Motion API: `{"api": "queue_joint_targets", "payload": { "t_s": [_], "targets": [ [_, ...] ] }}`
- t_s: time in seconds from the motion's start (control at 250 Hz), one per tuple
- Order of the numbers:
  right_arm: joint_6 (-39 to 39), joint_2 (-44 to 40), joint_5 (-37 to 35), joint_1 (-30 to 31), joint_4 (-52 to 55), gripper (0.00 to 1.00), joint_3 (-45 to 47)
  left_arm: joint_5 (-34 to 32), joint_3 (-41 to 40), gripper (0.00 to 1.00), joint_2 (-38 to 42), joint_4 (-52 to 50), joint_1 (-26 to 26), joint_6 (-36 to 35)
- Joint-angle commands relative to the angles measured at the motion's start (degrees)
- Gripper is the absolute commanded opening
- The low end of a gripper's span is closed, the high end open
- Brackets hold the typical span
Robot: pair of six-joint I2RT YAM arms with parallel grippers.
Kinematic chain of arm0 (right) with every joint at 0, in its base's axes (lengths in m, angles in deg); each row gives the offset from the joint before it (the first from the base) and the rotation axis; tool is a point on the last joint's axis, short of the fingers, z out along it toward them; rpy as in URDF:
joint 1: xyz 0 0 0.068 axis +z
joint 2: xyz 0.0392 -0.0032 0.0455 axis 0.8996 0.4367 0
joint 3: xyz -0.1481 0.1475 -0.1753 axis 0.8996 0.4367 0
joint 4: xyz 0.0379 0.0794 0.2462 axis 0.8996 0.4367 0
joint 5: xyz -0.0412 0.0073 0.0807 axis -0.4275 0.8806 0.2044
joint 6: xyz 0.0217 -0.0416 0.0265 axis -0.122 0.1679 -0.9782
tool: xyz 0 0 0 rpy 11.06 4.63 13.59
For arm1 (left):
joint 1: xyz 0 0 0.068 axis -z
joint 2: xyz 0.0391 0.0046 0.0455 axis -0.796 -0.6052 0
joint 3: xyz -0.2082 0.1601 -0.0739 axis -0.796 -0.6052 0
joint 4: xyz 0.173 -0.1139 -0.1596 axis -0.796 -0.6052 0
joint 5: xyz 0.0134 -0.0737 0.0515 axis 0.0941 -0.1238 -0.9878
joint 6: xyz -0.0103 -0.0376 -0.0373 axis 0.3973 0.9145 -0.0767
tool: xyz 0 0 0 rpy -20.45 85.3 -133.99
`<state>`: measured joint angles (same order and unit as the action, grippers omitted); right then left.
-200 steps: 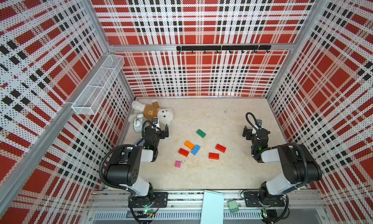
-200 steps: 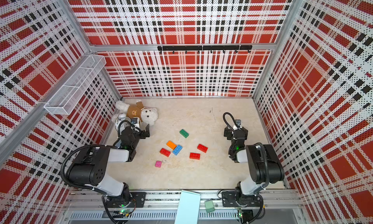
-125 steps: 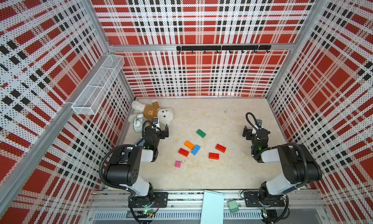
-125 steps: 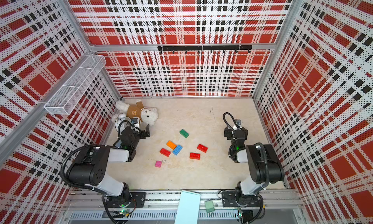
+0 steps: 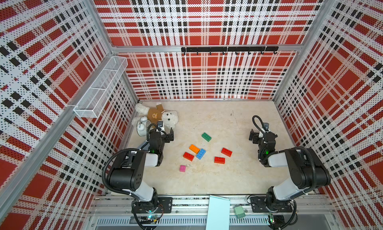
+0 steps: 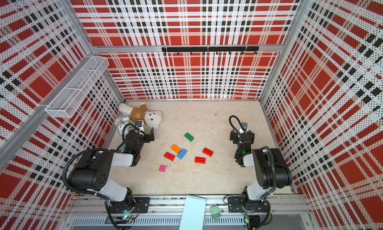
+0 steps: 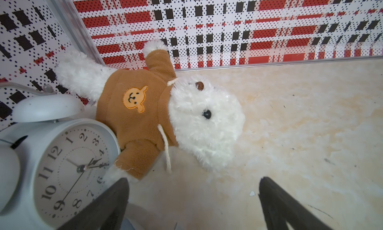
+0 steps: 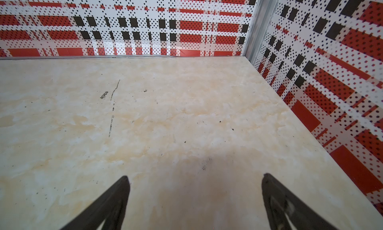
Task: Assemble a small pinwheel with lego
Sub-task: Move the lego brick at the center of the board.
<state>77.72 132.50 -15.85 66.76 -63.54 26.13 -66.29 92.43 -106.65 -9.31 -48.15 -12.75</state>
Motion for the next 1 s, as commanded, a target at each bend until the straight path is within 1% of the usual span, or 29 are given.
{"api": "queue_joint_targets", "payload": {
  "t_s": [0.0, 0.072, 0.188, 0.324, 0.384, 0.428, 0.456, 0.5, 0.54, 0.572, 0.604, 0.648, 0.652, 0.66, 0.672, 0.708, 0.748, 0.776, 0.804, 0.844, 0.872, 0.928, 0.98, 0.996],
  "targets": [
    [0.89, 0.51, -0.48, 0.33, -2.27, 1.0, -0.96, -0.61, -0.22, 0.99, 0.3, 0.94, 0.37, -0.55],
    [0.91, 0.51, -0.47, 0.33, -2.25, 1.0, -1.0, -0.15, -0.13, 0.99, 0.24, 0.84, 0.17, -0.4],
    [0.96, 0.43, -0.09, 0.33, -2.32, 1.0, -1.04, 3.75, -0.02, 0.99, 0.2, 0.58, -2.15, 1.3],
    [0.89, 0.43, -0.04, 0.33, -2.28, 1.0, -1.01, 4.77, 0.07, 0.99, 0.1, 0.61, -2.91, 1.81],
    [0.83, 0.51, 0.04, 0.34, -1.94, 1.0, -1.22, 4.16, -0.27, 0.99, 0.45, 1.22, -2.66, 1.87],
    [0.87, 0.14, 0.11, 0.25, -2.42, 1.0, -0.96, 0.02, -0.65, 0.99, 2.7, 0.11, -2.66, 3.19],
    [0.83, -1.56, -2.76, 0.72, -1.63, 1.0, -0.91, -3.17, -0.3, 0.99, 5.54, -3.36, -2.2, 3.56],
    [0.04, -7.55, -7.71, 1.77, 6.74, 1.0, -2.08, -7.61, 1.26, 0.99, 10.0, -9.89, -0.79, 3.3],
    [-1.16, -12.81, -9.26, 1.94, 15.32, 1.0, -4.2, -11.3, 2.87, 0.99, 13.82, -14.65, 1.18, 2.44],
    [-4.38, -16.6, -11.0, 1.91, 20.93, 1.0, -5.89, -15.44, 4.07, 1.0, 17.0, -17.97, 3.07, 3.82],
    [-8.38, -20.23, -12.28, 1.91, 26.64, 1.0, -7.69, -21.32, 5.73, 0.99, 20.05, -23.17, 4.94, 8.31],
    [-12.83, -24.75, -12.1, 2.0, 34.09, 1.0, -10.19, -26.73, 9.26, 0.99, 24.84, -34.88, 6.76, 18.46],
    [-13.26, -25.12, -12.0, 2.0, 34.77, 1.0, -10.34, -26.95, 9.71, 0.99, 25.27, -36.11, 6.84, 15.46],
    [-14.12, -25.91, -11.86, 2.0, 36.1, 1.0, -10.74, -27.21, 10.46, 0.99, 26.14, -38.69, 7.0, 20.43],
    [-15.29, -26.92, -11.49, 2.0, 38.04, 1.0, -11.45, -27.27, 11.76, 0.99, 27.32, -42.74, 7.22, 24.12],
    [-18.16, -29.57, -10.15, 2.0, 42.74, 1.0, -13.06, -25.49, 15.0, 0.99, 30.12, -52.41, 7.59, 32.01],
    [-21.18, -31.87, -9.71, 1.94, 45.57, 1.0, -13.86, -22.23, 16.91, 0.99, 32.38, -58.7, 7.54, 39.58],
    [-24.39, -33.27, -10.7, 1.83, 47.2, 1.0, -14.05, -17.28, 16.91, 1.0, 33.8, -60.08, 7.03, 42.53],
    [-28.61, -34.85, -11.12, 1.74, 50.76, 1.0, -14.45, -10.47, 15.87, 1.0, 35.25, -59.29, 6.05, 44.25],
    [-32.44, -36.96, -10.66, 1.44, 54.95, 1.0, -14.9, -0.54, 14.26, 0.99, 37.33, -58.04, 4.13, 45.5],
    [-33.3, -38.33, -8.63, 1.16, 58.03, 1.0, -15.42, 3.89, 13.41, 1.0, 38.87, -58.27, 3.54, 46.01],
    [-32.93, -40.43, -2.78, 1.18, 62.36, 1.0, -16.04, 8.57, 13.08, 0.99, 41.77, -61.65, 4.52, 45.25],
    [-34.17, -41.67, 1.78, 1.3, 68.19, 1.0, -16.79, 11.05, 13.89, 0.99, 43.99, -67.06, 7.23, 42.55],
    [-34.6, -41.89, 2.8, 1.38, 69.61, 0.99, -16.86, 11.66, 14.17, 1.0, 44.56, -69.06, 8.31, 41.26]
  ]
}}
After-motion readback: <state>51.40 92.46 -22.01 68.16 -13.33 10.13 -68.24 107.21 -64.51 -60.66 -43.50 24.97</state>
